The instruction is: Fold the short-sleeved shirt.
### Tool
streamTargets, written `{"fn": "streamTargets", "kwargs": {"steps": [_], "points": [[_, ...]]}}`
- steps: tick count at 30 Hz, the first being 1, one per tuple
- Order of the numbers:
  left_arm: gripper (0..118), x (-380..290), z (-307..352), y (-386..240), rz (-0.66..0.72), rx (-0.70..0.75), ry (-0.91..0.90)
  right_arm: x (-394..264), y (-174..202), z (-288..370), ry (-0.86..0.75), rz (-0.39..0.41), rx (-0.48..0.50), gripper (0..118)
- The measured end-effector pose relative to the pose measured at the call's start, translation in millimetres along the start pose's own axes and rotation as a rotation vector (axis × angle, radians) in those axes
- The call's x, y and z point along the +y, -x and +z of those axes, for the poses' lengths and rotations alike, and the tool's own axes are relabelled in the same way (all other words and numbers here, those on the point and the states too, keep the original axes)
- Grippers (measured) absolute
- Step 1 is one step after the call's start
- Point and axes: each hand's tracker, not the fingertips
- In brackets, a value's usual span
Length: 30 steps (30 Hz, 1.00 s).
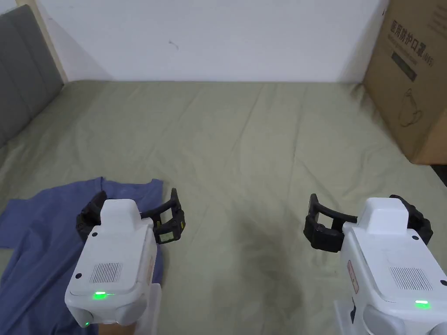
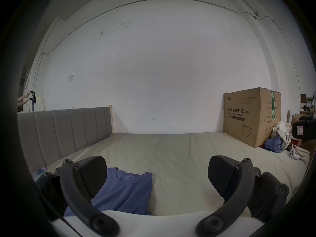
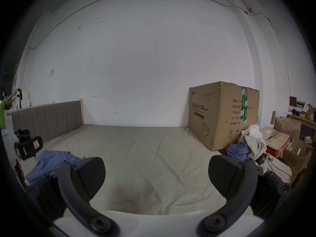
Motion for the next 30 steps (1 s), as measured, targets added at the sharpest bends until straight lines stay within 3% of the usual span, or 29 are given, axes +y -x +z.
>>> {"fn": "streamTargets", "kwargs": {"steps": [2, 4, 9, 11, 12, 14, 15, 17, 21, 23, 26, 30], "points": [[118, 5.4, -0.9, 5.6, 0.118, -0.001, 0.014, 6.4, 6.2, 2.2, 0.001, 0.092, -0.040, 118], [118, 11.6, -3.0, 16.6, 0.310, -0.018, 0.034, 14.1, 17.5, 5.2, -0.021, 0.241, -0.103, 118], [118, 0.8, -7.1, 64.8, 1.101, -0.186, 0.064, 18.3, 49.4, 15.9, -0.182, 0.729, -0.281, 118], [118, -15.0, -9.6, 76.1, 1.352, -0.238, 0.067, 12.2, 57.0, 19.8, -0.272, 0.914, -0.356, 118], [118, -20.9, -10.4, 79.3, 1.423, -0.247, 0.070, 9.0, 60.3, 20.7, -0.307, 0.979, -0.391, 118], [118, -23.1, -11.5, 81.3, 1.403, -0.223, 0.087, 6.3, 61.6, 21.9, -0.351, 1.032, -0.429, 118], [118, -19.4, -11.7, 81.3, 1.336, -0.201, 0.095, 7.3, 59.2, 22.5, -0.328, 0.974, -0.399, 118], [118, -0.4, -8.8, 71.3, 1.115, -0.152, 0.095, 18.4, 52.0, 23.9, -0.261, 0.770, -0.320, 118], [118, 31.0, -1.3, 31.1, 0.429, -0.011, 0.037, 35.1, 22.3, 23.4, -0.115, 0.233, -0.125, 118], [118, 31.4, 0.4, 9.1, 0.131, 0.049, 0.003, 33.4, 10.3, 20.7, -0.081, 0.062, -0.059, 118], [118, 21.7, 3.1, -7.8, -0.080, 0.054, -0.020, 28.4, 5.2, 15.8, -0.019, -0.026, -0.026, 118], [118, 13.9, 6.4, -11.3, -0.122, 0.032, -0.016, 22.3, 6.8, 15.2, -0.007, -0.015, -0.030, 118]]}}
